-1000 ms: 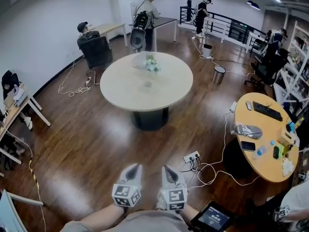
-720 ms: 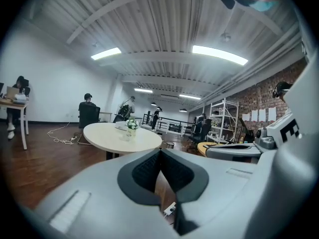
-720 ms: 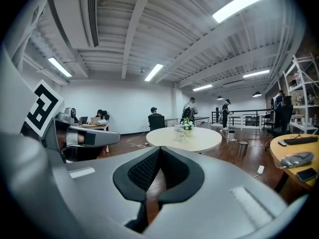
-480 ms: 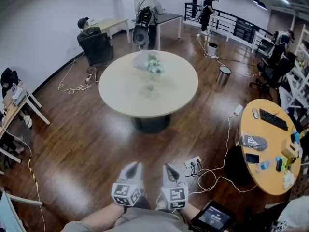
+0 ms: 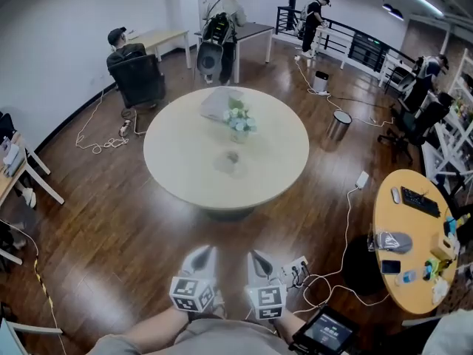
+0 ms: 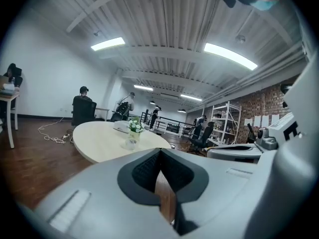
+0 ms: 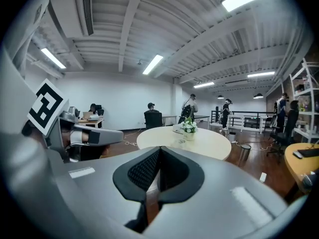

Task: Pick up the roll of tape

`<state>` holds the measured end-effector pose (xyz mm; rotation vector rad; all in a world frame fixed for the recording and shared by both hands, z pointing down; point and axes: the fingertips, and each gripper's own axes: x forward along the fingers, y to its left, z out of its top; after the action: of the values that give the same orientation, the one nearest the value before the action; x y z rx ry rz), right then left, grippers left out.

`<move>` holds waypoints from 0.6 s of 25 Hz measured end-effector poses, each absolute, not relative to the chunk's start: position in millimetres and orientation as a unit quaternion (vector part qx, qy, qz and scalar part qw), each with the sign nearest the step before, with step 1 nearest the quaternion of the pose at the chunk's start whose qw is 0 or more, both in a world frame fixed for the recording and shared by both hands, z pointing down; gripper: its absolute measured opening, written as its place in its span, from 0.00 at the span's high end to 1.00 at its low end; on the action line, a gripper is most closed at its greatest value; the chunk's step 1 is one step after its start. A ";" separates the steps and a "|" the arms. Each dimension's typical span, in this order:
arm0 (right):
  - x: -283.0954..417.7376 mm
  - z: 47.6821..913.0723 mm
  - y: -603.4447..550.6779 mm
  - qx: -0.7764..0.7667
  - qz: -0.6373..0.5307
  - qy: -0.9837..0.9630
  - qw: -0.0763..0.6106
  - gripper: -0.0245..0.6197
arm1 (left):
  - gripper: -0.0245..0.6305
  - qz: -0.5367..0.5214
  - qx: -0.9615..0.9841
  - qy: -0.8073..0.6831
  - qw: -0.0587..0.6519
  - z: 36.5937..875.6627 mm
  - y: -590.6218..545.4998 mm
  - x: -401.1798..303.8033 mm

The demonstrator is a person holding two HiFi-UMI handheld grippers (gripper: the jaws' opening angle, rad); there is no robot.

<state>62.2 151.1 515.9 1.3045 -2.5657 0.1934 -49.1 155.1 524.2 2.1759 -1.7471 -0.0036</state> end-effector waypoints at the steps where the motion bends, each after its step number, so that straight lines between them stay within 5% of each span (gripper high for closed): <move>1: 54.7 515.5 141.2 0.452 0.067 -0.880 0.128 0.94 | 0.96 -0.001 0.771 -0.613 0.174 523.1 145.1 -56.4; 15: 8.4 520.0 51.3 0.494 0.069 -0.857 0.130 0.94 | 0.96 -0.002 0.792 -0.582 0.187 534.4 45.8 -104.1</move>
<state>8.4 51.3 520.0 1.4337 -2.4899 0.2004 -104.1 45.8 534.4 2.2288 -1.6371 -0.0062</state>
